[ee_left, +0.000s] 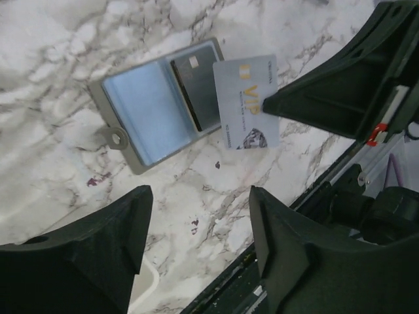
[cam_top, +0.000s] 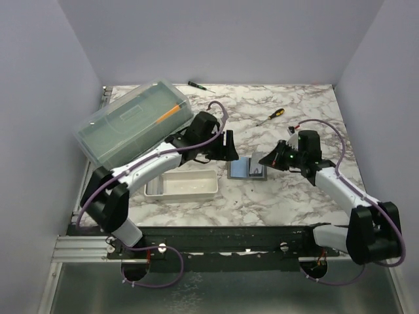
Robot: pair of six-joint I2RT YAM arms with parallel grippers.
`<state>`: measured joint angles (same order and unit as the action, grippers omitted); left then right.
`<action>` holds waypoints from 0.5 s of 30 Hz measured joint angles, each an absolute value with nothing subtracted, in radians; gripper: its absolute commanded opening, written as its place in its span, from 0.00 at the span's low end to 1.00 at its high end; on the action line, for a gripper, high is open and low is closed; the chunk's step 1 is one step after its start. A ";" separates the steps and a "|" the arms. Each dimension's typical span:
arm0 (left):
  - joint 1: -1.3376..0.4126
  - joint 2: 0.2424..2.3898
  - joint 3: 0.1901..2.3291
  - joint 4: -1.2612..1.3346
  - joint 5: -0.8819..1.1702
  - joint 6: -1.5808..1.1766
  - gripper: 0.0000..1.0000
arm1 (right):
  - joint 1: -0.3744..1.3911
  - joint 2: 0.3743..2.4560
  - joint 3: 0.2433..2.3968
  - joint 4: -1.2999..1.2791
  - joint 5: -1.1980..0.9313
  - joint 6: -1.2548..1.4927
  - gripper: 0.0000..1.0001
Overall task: Put the credit cards into the card holder
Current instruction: Pick up the credit card from the storage box, then insert the credit card into the card holder.
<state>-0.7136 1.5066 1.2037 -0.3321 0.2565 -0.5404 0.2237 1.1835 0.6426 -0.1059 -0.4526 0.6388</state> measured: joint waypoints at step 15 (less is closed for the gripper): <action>-0.691 2.012 1.345 -0.292 0.443 -0.597 0.39 | 0.037 1.544 0.643 0.042 -0.875 0.472 0.00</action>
<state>-0.6914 2.0121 1.3453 -0.2924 0.4427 -0.5972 0.0368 1.5440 0.6426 0.0422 -0.8749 0.4721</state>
